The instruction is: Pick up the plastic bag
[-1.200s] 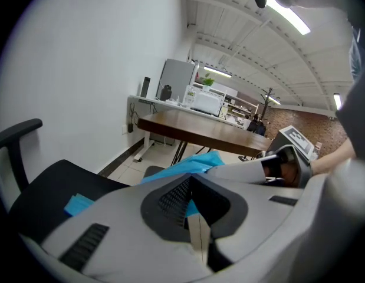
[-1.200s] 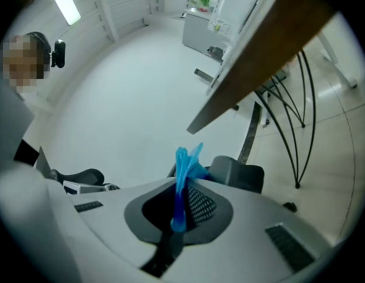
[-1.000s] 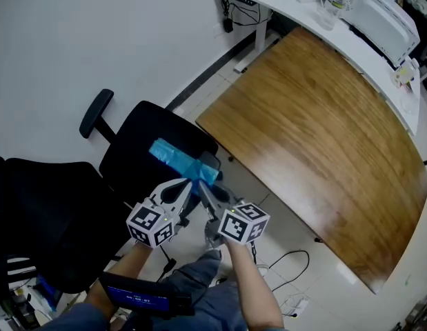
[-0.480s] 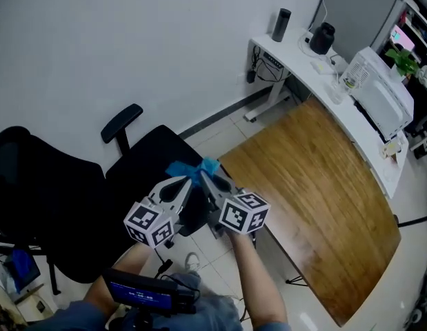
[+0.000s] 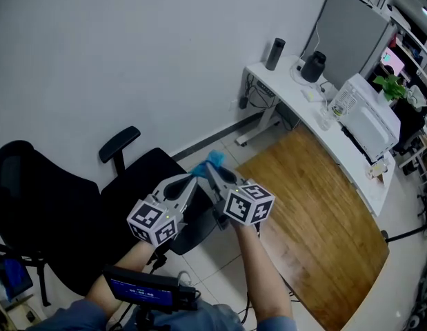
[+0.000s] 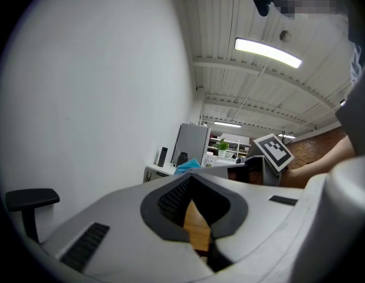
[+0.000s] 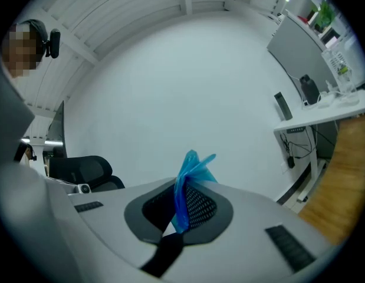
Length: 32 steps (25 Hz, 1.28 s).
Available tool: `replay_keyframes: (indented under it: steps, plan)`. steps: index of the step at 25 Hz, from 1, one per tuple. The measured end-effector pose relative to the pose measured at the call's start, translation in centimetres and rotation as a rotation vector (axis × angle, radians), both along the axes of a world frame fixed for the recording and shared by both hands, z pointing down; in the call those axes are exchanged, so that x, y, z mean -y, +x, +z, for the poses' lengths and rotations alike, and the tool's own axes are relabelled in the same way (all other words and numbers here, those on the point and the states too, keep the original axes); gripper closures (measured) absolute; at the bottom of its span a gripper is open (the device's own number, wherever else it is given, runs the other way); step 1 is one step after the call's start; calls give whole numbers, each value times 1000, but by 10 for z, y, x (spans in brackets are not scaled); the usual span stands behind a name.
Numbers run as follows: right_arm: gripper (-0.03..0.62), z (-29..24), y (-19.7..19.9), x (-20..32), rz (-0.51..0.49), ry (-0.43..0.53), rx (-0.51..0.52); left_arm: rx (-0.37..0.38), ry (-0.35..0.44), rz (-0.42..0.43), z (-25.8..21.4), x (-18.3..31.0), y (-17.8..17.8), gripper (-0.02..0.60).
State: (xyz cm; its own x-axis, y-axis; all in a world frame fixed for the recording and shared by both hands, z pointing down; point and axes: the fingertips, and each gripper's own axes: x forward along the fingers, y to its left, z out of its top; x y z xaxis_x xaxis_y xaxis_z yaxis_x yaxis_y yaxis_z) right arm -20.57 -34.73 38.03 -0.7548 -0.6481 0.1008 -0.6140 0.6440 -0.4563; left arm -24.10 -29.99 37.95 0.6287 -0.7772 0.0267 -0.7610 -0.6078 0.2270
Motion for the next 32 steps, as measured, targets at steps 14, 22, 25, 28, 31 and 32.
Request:
replay_keyframes:
  steps: [14, 22, 25, 28, 31, 32]
  plan:
    - [591, -34, 87, -3, 119, 60, -28, -18, 47, 123, -28, 10, 70, 569]
    - [591, -35, 147, -40, 165, 56, -19, -17, 88, 188, -44, -16, 137, 569]
    - [592, -36, 169, -54, 187, 49, -14, -11, 94, 214, -49, -26, 161, 569]
    - [592, -33, 191, -70, 203, 35, -19, -19, 100, 240, -50, -38, 186, 569]
    - [592, -28, 215, -86, 227, 20, -29, -19, 99, 271, -49, -52, 213, 569]
    - [592, -27, 224, -92, 238, 18, -30, -19, 98, 281, -48, -57, 222, 569]
